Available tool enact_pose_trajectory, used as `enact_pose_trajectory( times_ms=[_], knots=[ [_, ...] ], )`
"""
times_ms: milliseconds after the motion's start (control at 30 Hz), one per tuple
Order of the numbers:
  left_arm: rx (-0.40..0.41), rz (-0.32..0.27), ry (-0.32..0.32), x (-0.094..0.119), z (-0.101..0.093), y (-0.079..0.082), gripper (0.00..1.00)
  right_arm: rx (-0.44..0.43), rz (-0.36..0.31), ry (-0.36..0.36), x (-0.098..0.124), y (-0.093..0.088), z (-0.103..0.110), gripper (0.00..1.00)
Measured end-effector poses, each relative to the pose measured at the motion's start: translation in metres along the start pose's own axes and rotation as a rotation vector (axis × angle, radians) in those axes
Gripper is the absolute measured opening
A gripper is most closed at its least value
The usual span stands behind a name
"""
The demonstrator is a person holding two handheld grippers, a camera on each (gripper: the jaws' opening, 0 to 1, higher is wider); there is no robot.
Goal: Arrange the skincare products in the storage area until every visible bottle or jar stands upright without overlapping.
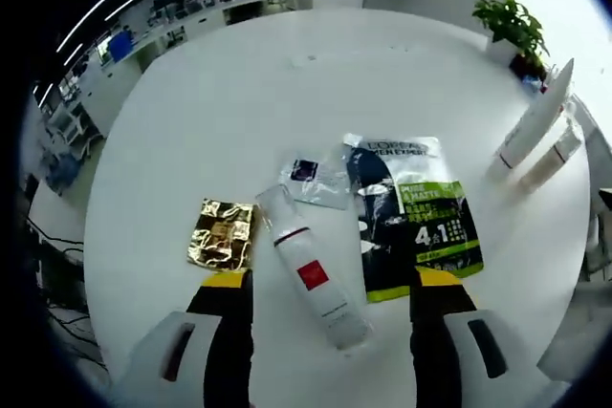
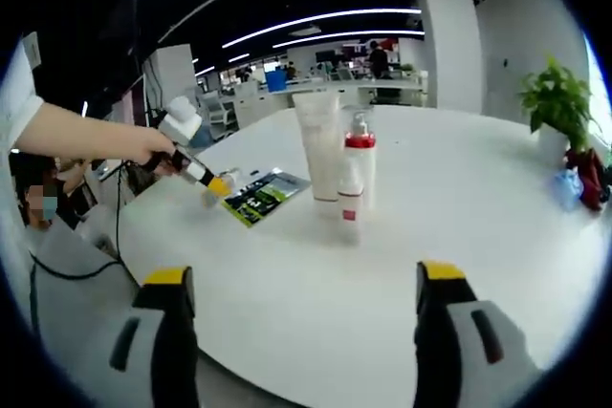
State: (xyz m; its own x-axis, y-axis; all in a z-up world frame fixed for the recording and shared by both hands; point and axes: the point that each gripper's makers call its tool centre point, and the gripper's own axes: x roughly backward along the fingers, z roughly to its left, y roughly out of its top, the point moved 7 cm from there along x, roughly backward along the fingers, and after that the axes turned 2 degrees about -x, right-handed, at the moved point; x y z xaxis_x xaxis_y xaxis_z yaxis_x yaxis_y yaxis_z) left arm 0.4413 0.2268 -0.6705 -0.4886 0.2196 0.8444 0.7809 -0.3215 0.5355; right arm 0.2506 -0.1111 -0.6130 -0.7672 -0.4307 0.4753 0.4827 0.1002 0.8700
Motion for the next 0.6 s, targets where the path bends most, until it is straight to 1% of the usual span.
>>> enact_pose_trajectory(
  times_ms=[100, 167, 233, 467, 600],
  knots=[
    [0.005, 0.038, 0.003, -0.007, 0.005, 0.003, 0.58, -0.001, 0.004, -0.001, 0.0, 0.0, 0.0, 0.96],
    [0.012, 0.048, 0.009, -0.013, 0.011, 0.006, 0.55, -0.002, 0.005, -0.002, 0.0, 0.0, 0.0, 0.96],
    [0.023, 0.062, 0.012, -0.016, 0.014, 0.007, 0.5, -0.003, 0.007, -0.003, 0.0, -0.001, -0.001, 0.96],
    [0.047, 0.085, 0.032, -0.024, 0.022, 0.013, 0.37, -0.011, 0.011, -0.008, 0.0, -0.001, -0.001, 0.95],
    [0.047, 0.09, 0.032, -0.026, 0.021, 0.012, 0.29, -0.011, 0.012, -0.011, 0.0, -0.001, -0.002, 0.95]
  ],
)
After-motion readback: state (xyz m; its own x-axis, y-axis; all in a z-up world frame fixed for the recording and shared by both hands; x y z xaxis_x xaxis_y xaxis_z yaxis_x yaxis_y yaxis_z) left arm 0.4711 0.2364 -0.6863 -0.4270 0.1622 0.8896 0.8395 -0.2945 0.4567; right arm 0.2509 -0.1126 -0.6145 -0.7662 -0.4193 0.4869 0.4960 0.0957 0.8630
